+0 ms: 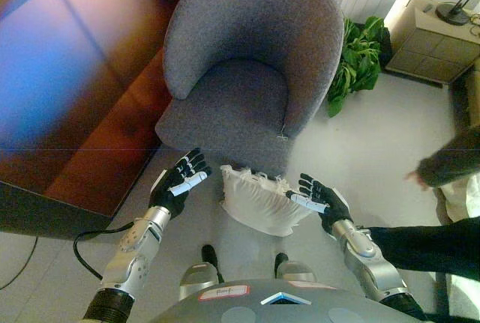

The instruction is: Pick up the pillow and put it on the sofa.

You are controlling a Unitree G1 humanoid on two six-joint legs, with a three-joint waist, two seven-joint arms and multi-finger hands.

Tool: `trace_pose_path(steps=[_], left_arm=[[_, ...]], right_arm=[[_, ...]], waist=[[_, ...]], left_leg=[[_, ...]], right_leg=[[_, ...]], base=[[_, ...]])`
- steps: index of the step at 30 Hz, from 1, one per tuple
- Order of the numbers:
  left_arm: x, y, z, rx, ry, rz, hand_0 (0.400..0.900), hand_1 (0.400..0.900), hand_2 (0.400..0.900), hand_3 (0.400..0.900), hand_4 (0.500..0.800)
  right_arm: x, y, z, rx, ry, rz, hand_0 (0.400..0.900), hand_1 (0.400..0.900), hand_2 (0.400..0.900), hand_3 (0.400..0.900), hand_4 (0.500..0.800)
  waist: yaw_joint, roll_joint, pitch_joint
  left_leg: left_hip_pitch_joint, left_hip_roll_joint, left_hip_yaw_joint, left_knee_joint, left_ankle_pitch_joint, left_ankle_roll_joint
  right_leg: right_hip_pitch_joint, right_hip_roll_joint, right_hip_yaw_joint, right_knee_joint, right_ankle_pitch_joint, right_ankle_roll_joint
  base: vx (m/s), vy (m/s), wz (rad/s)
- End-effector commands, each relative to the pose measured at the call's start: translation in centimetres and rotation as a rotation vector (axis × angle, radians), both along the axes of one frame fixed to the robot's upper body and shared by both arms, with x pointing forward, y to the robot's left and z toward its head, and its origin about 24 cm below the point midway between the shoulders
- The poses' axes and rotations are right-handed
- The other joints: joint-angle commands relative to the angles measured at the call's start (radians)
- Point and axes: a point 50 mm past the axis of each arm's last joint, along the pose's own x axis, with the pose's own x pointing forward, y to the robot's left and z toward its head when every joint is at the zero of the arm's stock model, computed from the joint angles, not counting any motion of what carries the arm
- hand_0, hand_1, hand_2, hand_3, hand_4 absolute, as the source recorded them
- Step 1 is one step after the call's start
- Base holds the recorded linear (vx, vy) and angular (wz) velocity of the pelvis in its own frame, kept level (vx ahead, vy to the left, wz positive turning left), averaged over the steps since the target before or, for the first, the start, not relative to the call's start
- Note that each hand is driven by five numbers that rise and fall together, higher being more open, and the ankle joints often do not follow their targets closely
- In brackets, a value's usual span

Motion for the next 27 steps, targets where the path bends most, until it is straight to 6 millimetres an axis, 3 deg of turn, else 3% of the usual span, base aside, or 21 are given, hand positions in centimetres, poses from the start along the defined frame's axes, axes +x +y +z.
trace_pose_path(steps=[1,15,27], left_arm=[[3.6,-0.5,4.1,0.028,-0.239,-0.055,0.9,0.9,0.9,0.9,0.8],[3.7,-0.4,4.8,0.019,-0.276,-0.076,0.9,0.9,0.9,0.9,0.8],[5.4,-0.3,6.9,0.048,-0.362,-0.131,0.9,0.9,0.9,0.9,0.8]], right_arm=[[3.8,1.0,4.2,0.023,-0.266,0.056,0.9,0.9,0.9,0.9,0.8],[4.0,0.2,4.5,-0.121,-0.282,0.087,0.9,0.9,0.9,0.9,0.8],[6.1,-2.4,5.1,-0.588,-0.239,0.243,0.9,0.9,0.9,0.9,0.8]], waist=[[0.031,-0.008,0.001],[0.029,-0.01,0.016],[0.047,-0.017,0.077]], left_leg=[[0.06,0.036,0.016,0.004,-0.094,-0.021],[0.067,0.036,0.017,0.004,-0.099,-0.02],[0.019,0.047,0.004,0.049,-0.095,-0.018]], right_leg=[[-0.039,0.016,-0.041,0.002,0.026,0.013],[-0.037,0.018,-0.03,0.002,0.025,0.012],[-0.088,0.014,-0.006,0.054,0.009,0.001]], base=[[0.0,0.0,0.0],[0.0,-0.001,0.0],[0.02,-0.036,-0.01]])
